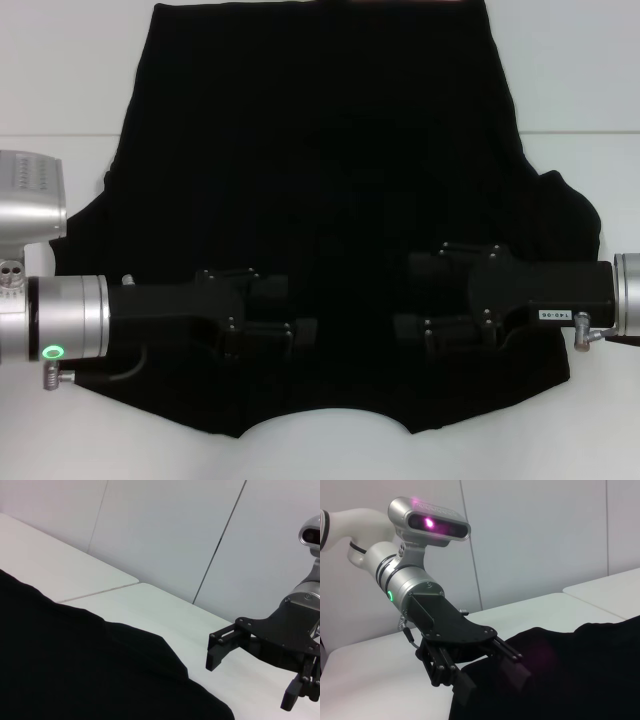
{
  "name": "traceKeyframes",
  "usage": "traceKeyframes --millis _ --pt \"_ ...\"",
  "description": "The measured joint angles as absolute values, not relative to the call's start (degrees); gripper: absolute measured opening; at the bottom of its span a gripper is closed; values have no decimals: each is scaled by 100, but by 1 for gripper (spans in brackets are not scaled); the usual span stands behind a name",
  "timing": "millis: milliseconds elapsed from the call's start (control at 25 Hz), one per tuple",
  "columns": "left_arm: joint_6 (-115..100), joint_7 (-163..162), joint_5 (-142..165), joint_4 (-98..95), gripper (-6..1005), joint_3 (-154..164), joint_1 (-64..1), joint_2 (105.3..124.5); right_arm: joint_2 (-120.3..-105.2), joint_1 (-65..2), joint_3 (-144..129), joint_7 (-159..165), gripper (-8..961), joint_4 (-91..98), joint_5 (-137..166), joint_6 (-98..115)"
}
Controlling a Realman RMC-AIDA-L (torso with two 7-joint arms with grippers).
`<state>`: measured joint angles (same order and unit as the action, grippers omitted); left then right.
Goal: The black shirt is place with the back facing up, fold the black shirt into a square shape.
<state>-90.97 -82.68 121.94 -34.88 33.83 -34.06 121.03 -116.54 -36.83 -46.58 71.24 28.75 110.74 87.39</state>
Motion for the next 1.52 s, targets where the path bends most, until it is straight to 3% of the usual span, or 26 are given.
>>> traceKeyframes --millis 680,960,1200,1520 --pt "-8990 -8312 12148 -3469 843 3319 -3410 12103 -11660 -3701 -4646 7158 899 2864 11053 8707" --pt "-8045 -9184 11964 -3511 843 2582 -3390 12035 -11749 -3733 -4598 7162 894 2863 10951 8662" --pt "-7324 -9934 12025 -3783 844 2253 -3194 11946 -11925 -3781 -4596 7170 889 2851 10810 8410" --pt "-6442 -10983 12683 -4300 843 2210 -2963 11941 -11972 -3878 -4623 7182 884 2799 10676 8368"
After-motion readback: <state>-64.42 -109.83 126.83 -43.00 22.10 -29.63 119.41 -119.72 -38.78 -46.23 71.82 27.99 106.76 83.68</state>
